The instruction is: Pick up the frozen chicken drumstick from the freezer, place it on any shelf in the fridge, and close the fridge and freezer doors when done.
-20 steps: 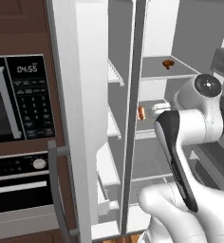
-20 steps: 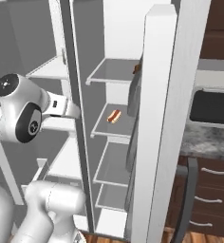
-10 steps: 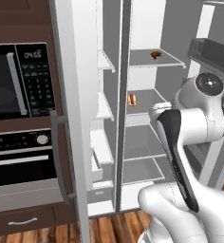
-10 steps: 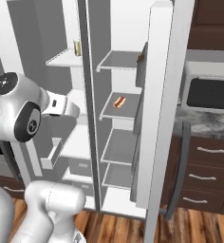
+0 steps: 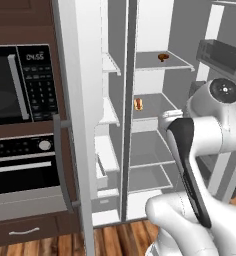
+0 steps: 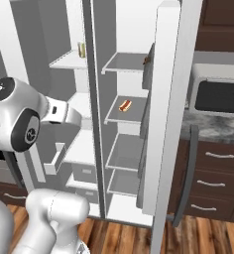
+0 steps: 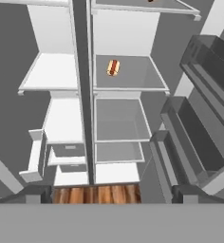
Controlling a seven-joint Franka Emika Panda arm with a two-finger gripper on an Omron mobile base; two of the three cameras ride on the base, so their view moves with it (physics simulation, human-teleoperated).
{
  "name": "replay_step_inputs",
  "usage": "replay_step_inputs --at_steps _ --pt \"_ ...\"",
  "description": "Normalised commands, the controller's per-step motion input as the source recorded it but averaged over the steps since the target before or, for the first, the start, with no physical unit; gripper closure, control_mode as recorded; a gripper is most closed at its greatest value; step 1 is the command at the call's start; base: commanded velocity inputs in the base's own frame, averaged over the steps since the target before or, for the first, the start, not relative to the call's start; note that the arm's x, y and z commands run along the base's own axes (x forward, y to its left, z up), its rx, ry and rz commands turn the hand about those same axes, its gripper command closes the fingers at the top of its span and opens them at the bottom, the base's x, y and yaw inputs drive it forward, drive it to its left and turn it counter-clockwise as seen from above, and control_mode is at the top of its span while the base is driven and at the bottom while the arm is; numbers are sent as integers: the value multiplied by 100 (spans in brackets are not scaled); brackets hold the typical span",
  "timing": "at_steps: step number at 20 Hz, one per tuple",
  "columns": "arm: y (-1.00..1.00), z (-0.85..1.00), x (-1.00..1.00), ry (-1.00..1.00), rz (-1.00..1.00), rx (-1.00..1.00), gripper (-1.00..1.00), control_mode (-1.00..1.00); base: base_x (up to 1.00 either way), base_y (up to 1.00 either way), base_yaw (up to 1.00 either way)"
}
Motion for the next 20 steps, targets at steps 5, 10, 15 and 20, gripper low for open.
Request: replay_step_inputs --at_steps 5,10,15,20 --pt "66 0 -80 -20 13 0 -100 -100 0 0 0" --pt "100 0 -19 -38 4 0 -100 -100 0 0 0" --pt "100 0 -1 -41 0 -2 -100 -100 0 0 0" --pt "100 0 0 -39 0 -1 -100 -100 0 0 0"
